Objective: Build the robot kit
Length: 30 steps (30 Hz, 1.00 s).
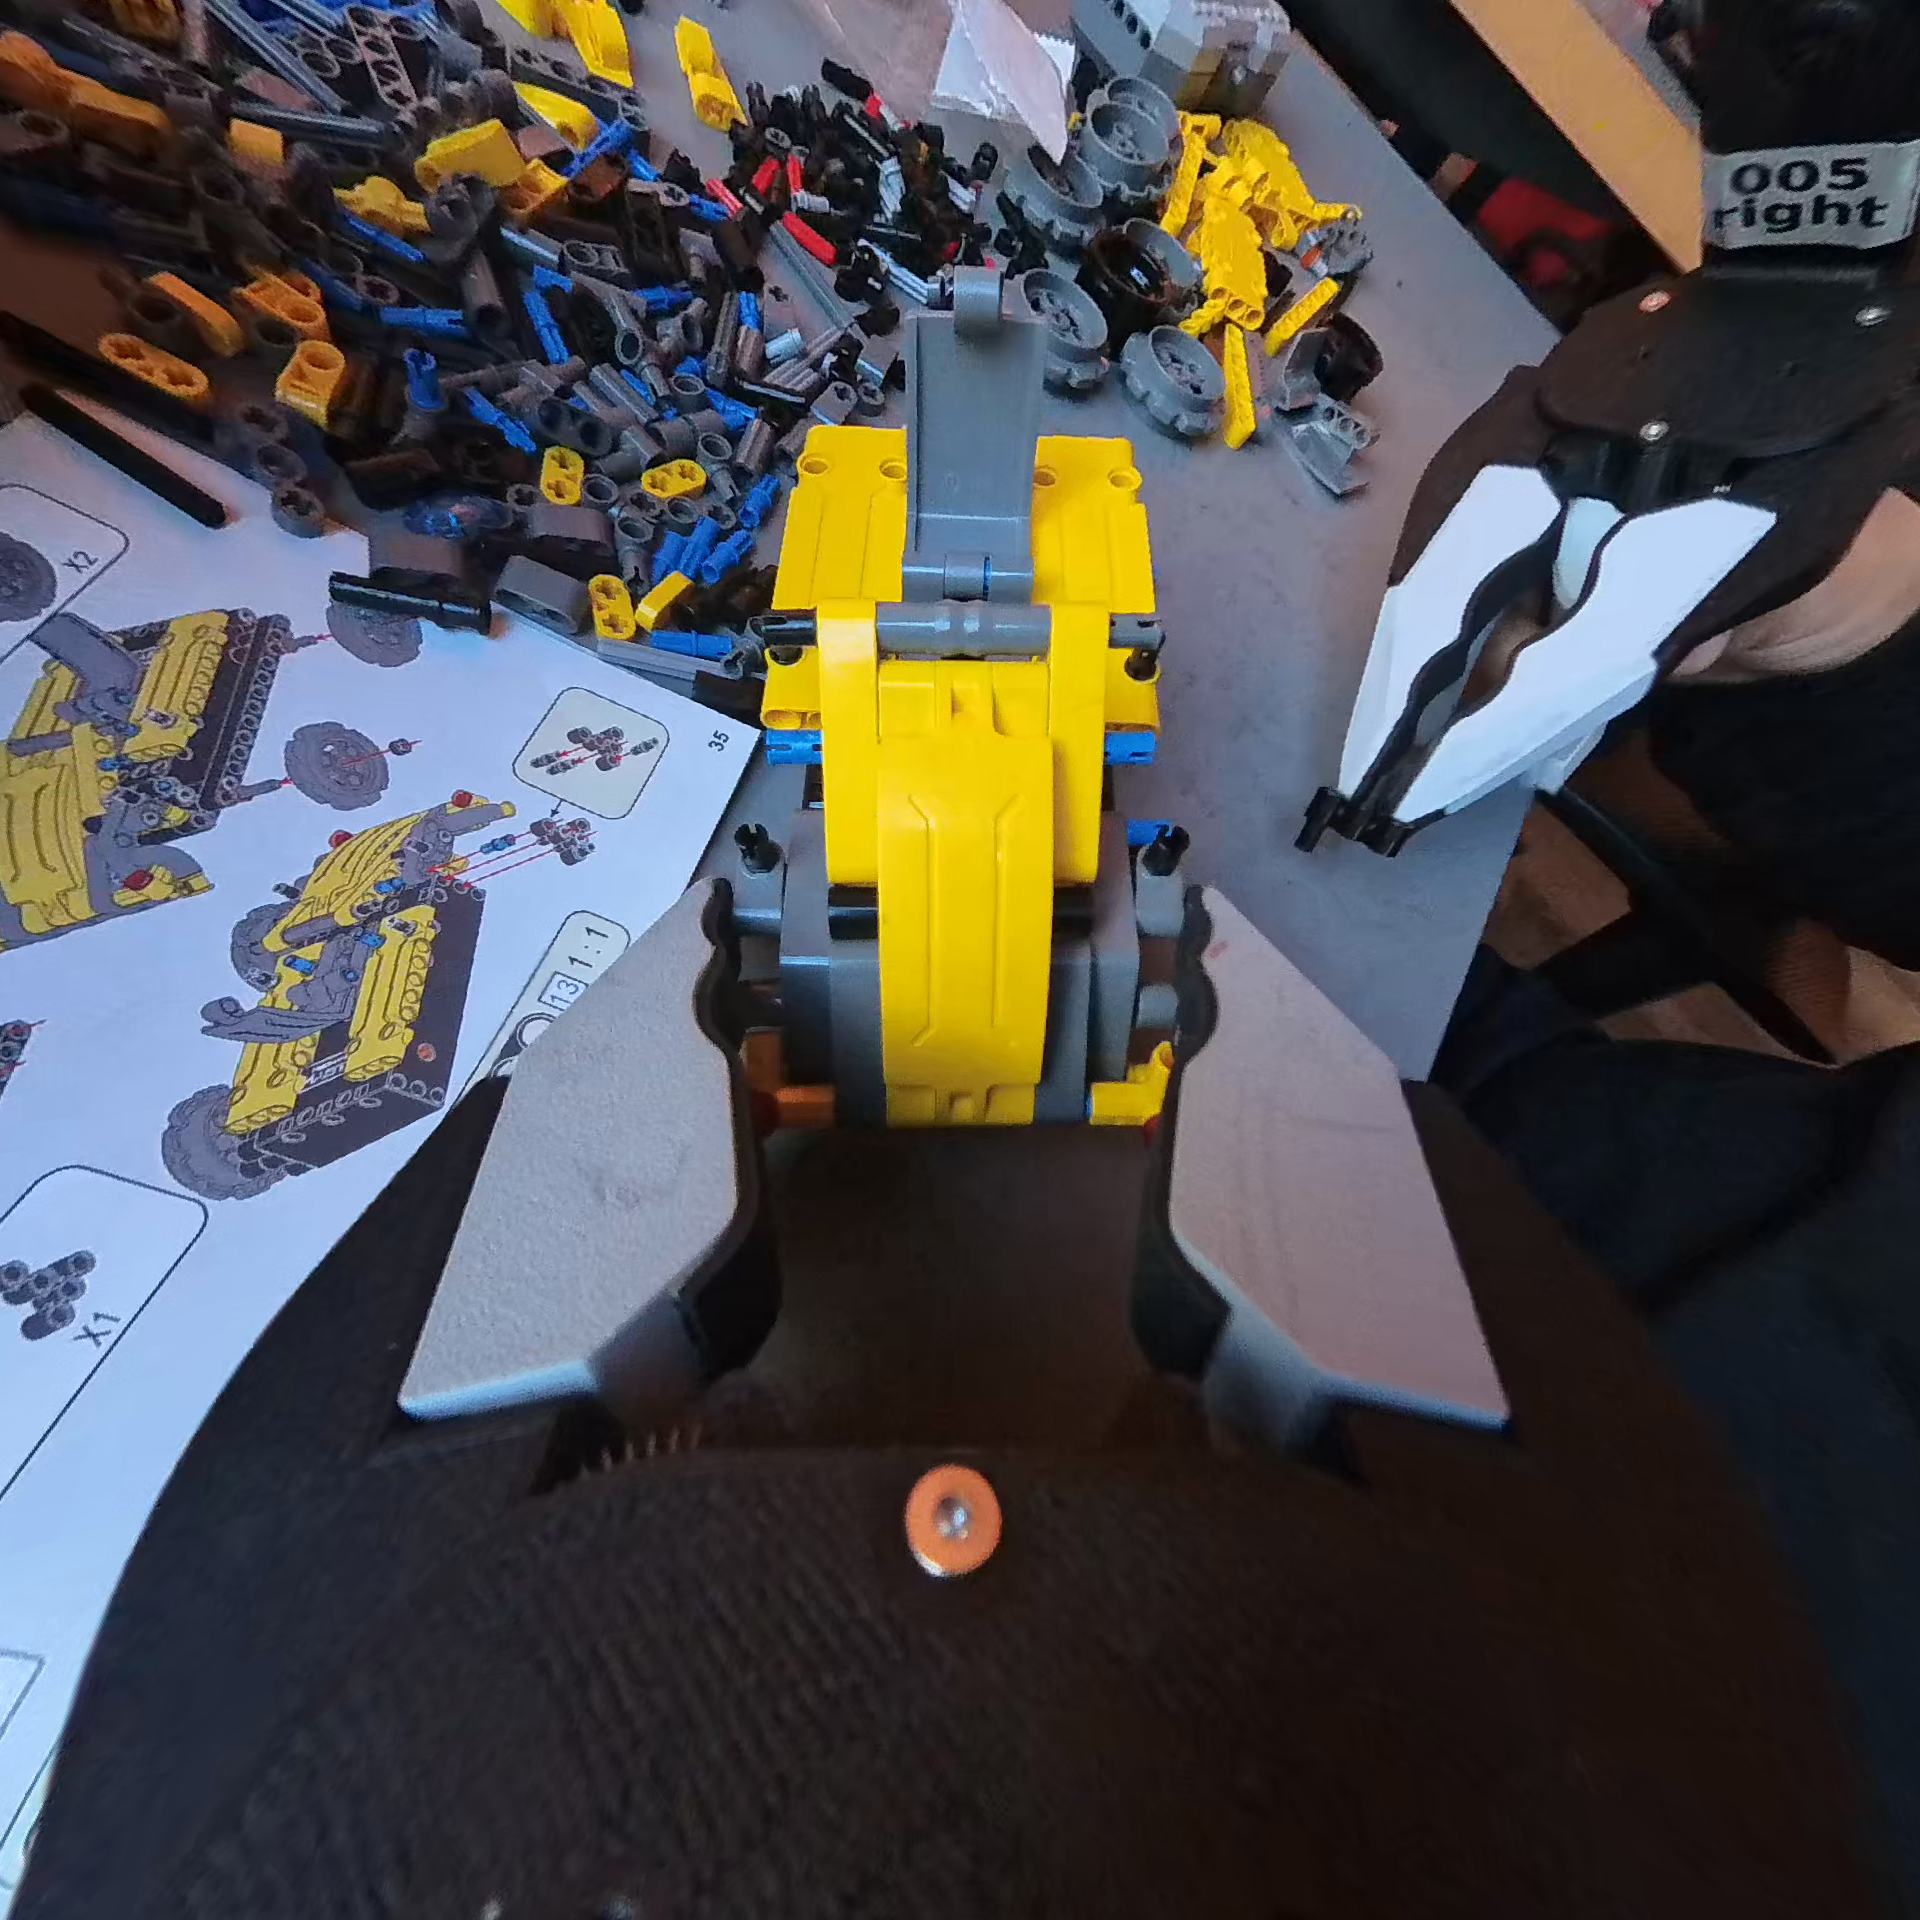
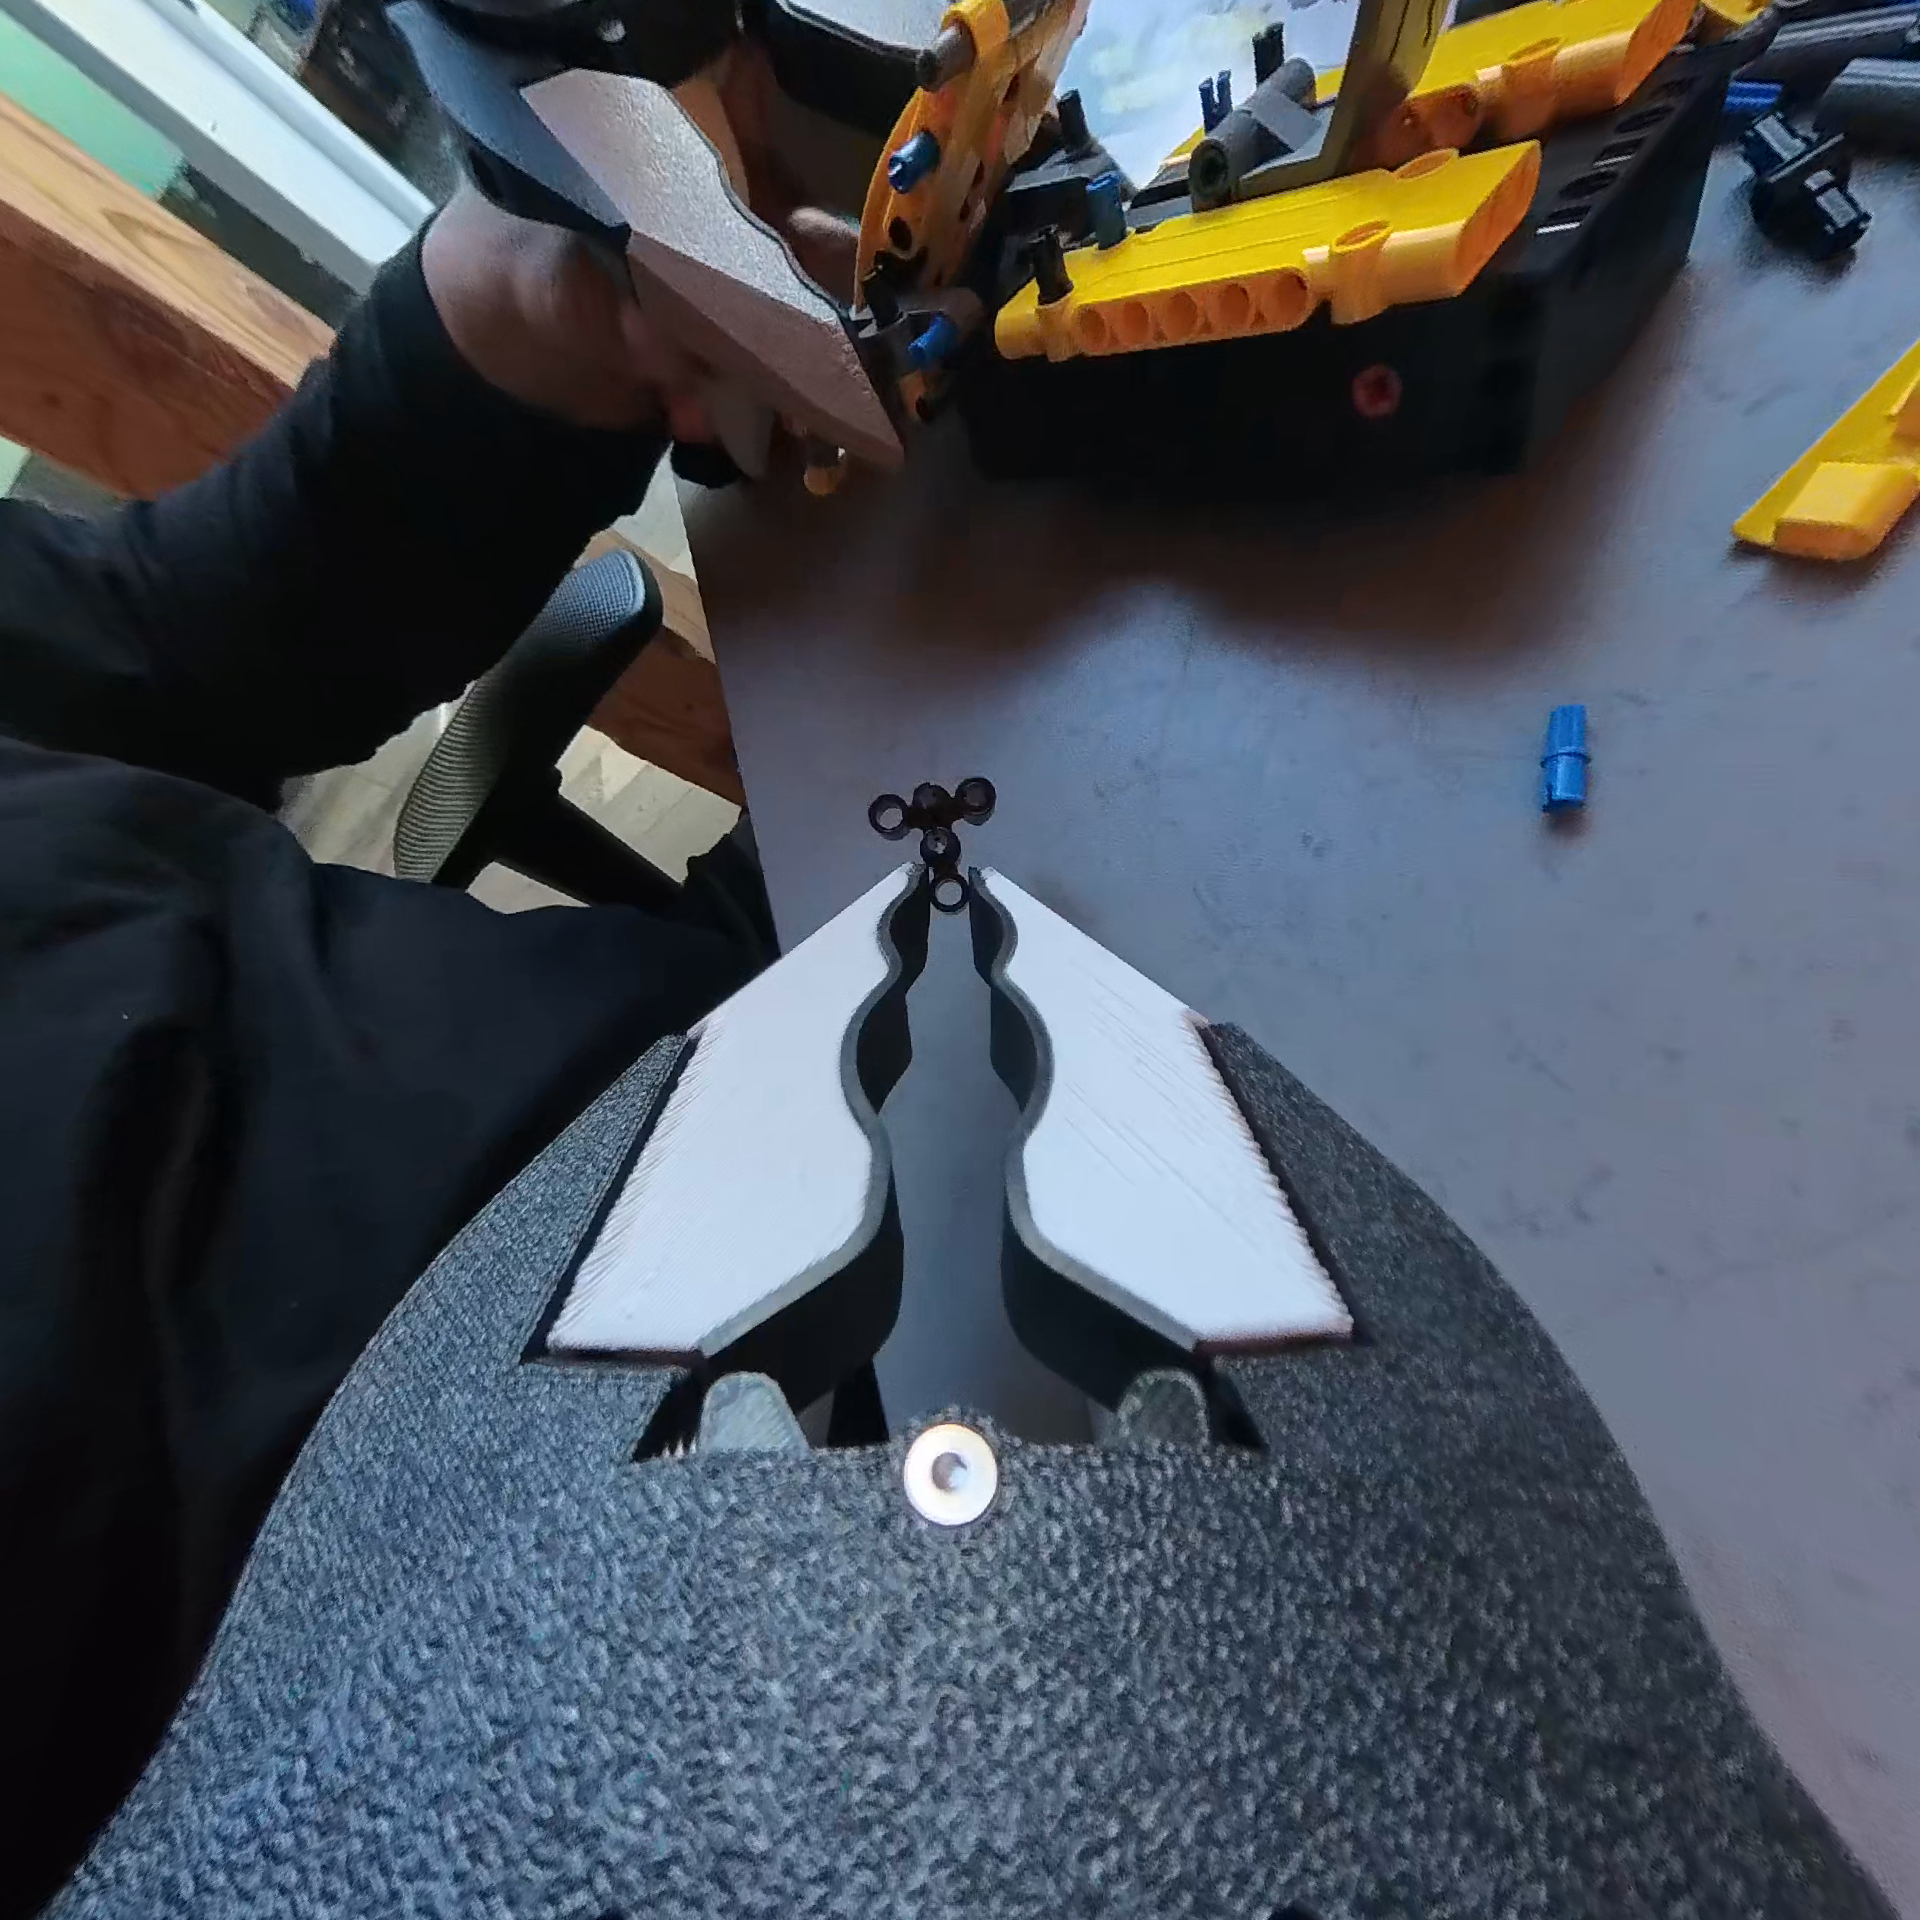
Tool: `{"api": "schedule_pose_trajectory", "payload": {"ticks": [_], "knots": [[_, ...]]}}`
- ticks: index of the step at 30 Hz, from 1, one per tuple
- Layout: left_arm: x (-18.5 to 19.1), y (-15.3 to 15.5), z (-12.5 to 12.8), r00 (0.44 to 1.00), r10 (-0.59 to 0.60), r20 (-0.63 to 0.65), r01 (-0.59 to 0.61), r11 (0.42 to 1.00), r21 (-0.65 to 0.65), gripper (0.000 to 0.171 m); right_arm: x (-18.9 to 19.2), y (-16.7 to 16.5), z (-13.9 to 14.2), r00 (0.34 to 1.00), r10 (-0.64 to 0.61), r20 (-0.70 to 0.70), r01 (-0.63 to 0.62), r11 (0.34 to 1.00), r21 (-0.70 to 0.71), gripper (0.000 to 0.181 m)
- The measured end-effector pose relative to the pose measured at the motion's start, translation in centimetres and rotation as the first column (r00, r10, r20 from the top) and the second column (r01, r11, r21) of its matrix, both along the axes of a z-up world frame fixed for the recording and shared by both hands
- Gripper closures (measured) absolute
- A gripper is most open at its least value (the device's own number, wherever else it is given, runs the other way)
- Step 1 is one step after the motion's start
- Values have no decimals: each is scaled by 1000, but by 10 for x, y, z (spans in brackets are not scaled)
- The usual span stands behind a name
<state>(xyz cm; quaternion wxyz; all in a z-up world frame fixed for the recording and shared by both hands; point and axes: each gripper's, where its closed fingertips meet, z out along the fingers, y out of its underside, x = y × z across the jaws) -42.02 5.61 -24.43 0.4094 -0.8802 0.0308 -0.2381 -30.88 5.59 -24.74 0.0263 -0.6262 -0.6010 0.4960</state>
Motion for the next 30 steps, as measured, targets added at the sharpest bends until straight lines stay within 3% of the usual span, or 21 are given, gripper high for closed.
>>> {"api": "schedule_pose_trajectory", "payload": {"ticks": [7, 15, 21, 30], "knots": [[2, 1, -4, 992, -2, -128, 4, 1000, 13, 89, 2, 1, -3, 1000, -7, 3, 7, 1000, -24, 174], [2, 1, -4, 991, 9, -131, -7, 1000, 13, 89, 4, 1, -3, 1000, -3, 6, 3, 1000, -19, 174], [6, 1, -12, 942, -10, -334, 17, 1000, 15, 89, 11, -7, -10, 999, 54, -1, -53, 980, 194, 174], [5, 0, -12, 976, -7, -216, 4, 1000, -14, 88, 9, -7, -11, 999, 36, 10, -37, 985, 166, 174]]}}
